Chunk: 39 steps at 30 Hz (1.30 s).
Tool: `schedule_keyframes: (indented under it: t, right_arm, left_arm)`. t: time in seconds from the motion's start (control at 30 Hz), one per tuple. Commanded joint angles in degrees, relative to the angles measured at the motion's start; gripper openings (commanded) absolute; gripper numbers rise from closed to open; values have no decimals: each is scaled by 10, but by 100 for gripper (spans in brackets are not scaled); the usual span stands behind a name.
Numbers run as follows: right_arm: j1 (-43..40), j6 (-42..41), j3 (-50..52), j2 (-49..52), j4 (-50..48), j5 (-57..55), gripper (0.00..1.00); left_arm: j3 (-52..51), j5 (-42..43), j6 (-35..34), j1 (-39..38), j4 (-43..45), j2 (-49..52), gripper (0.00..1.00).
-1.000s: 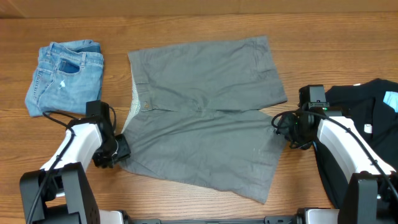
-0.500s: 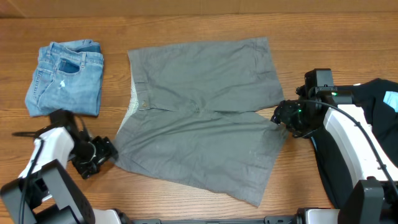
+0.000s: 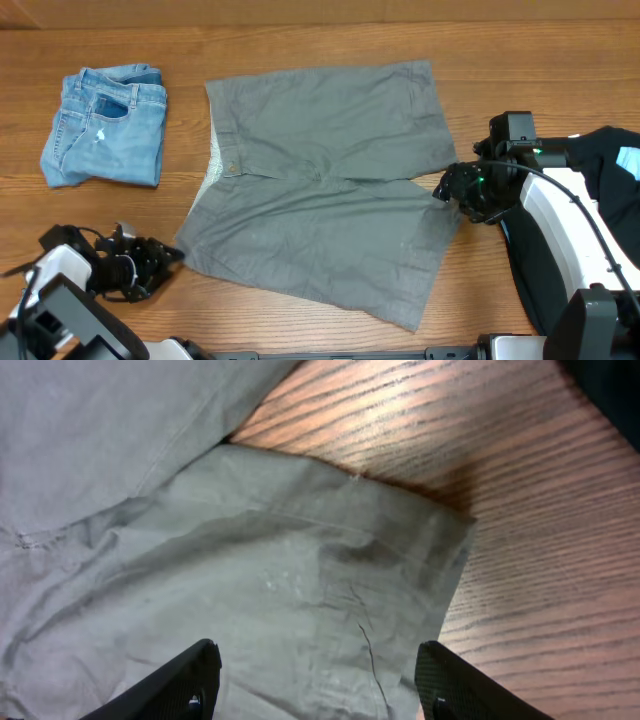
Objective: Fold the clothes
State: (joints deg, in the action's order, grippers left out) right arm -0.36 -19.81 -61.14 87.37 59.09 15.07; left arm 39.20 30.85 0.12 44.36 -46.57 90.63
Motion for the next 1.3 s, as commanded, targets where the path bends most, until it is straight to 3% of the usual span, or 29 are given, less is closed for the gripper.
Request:
schedule_keyframes:
  t: [0.0,0.23,0.4,0.67,0.8,1.03,1.27]
  right_arm:
    - [0,3,-12,-9,-2,5,67]
    - [0,3,-12,-9,-3,5,67]
    - [0,1,-12,-9,-2,5,67]
    - [0,-49,-12,-9,13,5,67]
    - [0,-85,-11,-9,40,0,67]
    - [-2,-165,46,-9,90,-8,62]
    - [-2,-193,148,-9,78,42,58]
  left_arm:
    - [-61,22,16,3,88,-7,53]
    - [-122,41,8,3,197,-7,54]
    - [-125,78,10,3,207,-7,50]
    - [-111,109,13,3,185,-8,20]
    - [-75,88,17,3,129,-9,14]
    - [-14,90,49,3,47,-54,15]
    - [-12,90,59,2,33,-92,20]
